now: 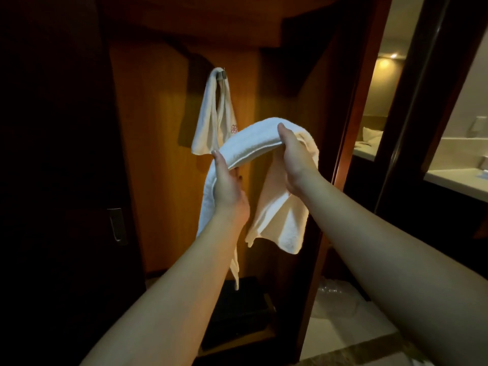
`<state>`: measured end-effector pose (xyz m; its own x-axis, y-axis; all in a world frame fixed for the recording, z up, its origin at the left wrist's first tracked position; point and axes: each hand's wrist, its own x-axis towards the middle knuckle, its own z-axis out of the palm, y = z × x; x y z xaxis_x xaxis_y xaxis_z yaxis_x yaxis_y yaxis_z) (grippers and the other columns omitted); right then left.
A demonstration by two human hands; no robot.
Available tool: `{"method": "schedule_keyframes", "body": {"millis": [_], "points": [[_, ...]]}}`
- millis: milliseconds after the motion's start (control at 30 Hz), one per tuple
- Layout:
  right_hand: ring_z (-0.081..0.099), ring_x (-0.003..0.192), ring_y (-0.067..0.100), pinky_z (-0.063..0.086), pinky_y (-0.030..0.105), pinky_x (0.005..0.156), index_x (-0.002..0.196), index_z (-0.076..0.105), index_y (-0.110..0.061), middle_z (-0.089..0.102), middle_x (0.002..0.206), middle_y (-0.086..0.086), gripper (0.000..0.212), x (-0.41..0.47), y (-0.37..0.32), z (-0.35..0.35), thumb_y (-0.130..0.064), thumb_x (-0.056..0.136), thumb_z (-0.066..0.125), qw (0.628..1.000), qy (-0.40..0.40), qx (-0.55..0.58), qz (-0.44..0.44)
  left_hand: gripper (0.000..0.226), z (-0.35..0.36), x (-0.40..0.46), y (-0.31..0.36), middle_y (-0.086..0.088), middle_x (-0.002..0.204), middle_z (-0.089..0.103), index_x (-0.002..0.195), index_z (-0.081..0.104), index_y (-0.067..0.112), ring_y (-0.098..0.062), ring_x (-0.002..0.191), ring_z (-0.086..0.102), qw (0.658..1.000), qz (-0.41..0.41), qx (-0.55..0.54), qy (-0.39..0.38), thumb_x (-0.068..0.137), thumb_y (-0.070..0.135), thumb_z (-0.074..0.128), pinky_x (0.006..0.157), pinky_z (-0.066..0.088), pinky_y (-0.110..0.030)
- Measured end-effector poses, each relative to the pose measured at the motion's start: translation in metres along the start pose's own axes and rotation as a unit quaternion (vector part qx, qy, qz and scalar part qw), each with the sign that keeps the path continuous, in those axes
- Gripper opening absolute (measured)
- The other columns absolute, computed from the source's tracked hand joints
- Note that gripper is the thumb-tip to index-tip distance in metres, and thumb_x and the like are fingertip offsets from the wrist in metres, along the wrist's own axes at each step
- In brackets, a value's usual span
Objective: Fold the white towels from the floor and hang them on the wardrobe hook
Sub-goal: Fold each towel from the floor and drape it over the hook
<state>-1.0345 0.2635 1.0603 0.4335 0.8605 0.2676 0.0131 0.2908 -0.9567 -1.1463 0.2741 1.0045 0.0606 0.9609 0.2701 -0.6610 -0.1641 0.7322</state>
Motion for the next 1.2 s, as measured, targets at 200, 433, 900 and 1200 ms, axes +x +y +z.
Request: {"method": "schedule_keyframes", "body": {"millis": [200,433,900,1200], "points": [[0.052,0.102,0.014,0.033,0.028,0.09,0.136,0.061,-0.015,0.056,0.107,-0.008,0.061,0.03,0.007,0.012,-0.06,0.097,0.047,0.992,0.068,-0.096,-0.043,0.033,-0.016,0.047,0.037,0.003,0.111,0.076,0.114,0.068,0.027,-0.014,0.109,0.069,0.995,0.018,0.094,0.033,0.099,0.051,0.051,0.102,0.052,-0.036],[0.055,0.109,0.016,0.037,0.03,0.088,0.13,0.065,-0.023,0.059,0.11,-0.008,0.058,0.1,-0.005,0.047,-0.066,0.099,0.039,0.974,0.024,-0.193,-0.113,0.045,-0.033,0.141,0.077,0.002,0.124,0.071,0.106,0.065,0.038,-0.017,0.119,0.064,0.981,0.03,0.188,-0.043,0.094,0.073,0.039,0.109,0.044,-0.046],[0.072,0.101,0.01,0.054,0.041,0.1,0.091,0.075,-0.045,0.077,0.097,-0.012,0.059,0.26,-0.048,0.105,-0.091,0.063,0.049,0.978,0.038,-0.121,-0.163,0.091,-0.008,0.325,0.123,-0.006,0.137,0.063,0.138,0.058,0.022,-0.018,0.128,0.058,0.964,0.069,0.217,-0.138,0.077,0.086,0.037,0.114,0.039,-0.041],[0.066,0.112,0.017,0.051,0.046,0.103,0.116,0.067,-0.043,0.07,0.119,-0.007,0.08,0.369,-0.062,0.118,-0.097,0.067,0.034,0.955,0.027,-0.222,-0.194,0.075,0.017,0.428,0.125,-0.008,0.104,0.077,0.118,0.065,0.018,-0.015,0.094,0.075,0.96,0.097,0.231,-0.121,0.084,0.081,0.042,0.078,0.055,-0.031]]}}
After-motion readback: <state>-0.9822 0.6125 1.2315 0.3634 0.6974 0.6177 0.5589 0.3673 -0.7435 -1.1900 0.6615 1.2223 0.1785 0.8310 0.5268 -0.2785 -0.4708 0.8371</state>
